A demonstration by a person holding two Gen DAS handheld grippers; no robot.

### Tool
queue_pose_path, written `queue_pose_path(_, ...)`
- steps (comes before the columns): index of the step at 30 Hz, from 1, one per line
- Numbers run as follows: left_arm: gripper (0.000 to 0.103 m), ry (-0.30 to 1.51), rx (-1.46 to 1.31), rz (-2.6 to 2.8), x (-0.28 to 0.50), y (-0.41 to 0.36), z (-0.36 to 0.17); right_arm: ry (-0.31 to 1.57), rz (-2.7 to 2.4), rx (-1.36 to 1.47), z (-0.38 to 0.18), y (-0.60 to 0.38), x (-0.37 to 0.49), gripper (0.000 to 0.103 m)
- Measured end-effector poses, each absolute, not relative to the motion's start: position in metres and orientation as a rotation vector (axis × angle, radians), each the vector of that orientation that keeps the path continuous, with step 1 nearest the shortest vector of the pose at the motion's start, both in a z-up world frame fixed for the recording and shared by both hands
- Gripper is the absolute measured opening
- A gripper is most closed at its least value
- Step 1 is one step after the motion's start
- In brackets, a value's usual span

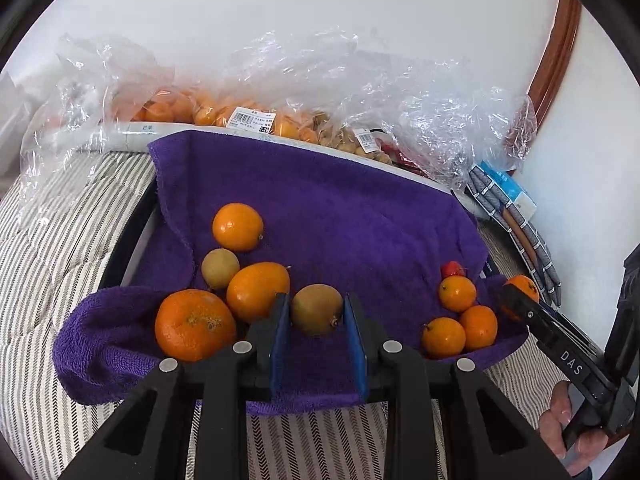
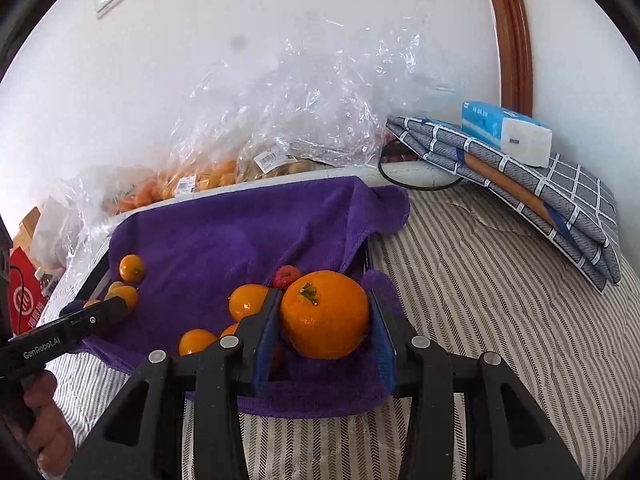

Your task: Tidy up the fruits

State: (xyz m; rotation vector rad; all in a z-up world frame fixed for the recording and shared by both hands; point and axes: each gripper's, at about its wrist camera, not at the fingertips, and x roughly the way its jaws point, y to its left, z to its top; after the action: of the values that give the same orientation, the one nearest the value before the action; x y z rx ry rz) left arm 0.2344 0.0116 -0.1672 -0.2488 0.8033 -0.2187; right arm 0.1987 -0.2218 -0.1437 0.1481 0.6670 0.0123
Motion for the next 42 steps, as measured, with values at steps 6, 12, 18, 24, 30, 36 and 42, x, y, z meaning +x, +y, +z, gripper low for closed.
queue_pose_path(6,0.026,0.798,-0.231,-0.206,0.234,0.009,-0.167,0.681,0.024,0.108,-0.148,-0.214,0.198,0.043)
queue_pose_path(12,0.026,0.797,-0.234,-0.194,0.234,0.009,-0.168,0.694,0.035,0.118,-0.15,-0.215,0.2,0.043)
queue_pose_path(18,0.026,0.772,-0.225,-0.179,0.229,0.009,-0.167,0.68,0.037,0.089,-0.147,-0.212,0.196,0.045)
queue_pose_path(24,0.045,0.699,-0.201,-0.148,0.214,0.013,-0.157,0.636,0.028,0.076,-0.139,-0.211,0.186,0.06)
queue_pose_path(30,0.048,0.743,-0.17,-0.061,0.194,0.02,-0.145,0.663,0.022,0.128,-0.118,-0.21,0.165,0.062)
queue_pose_path(36,0.059,0.716,-0.112,-0.007,0.14,0.023,-0.106,0.693,-0.03,0.108,-0.084,-0.199,0.115,0.062)
queue_pose_path(42,0.082,0.654,-0.093,0.002,0.081,0.023,-0.059,0.683,-0.07,0.112,-0.05,-0.195,0.046,0.062)
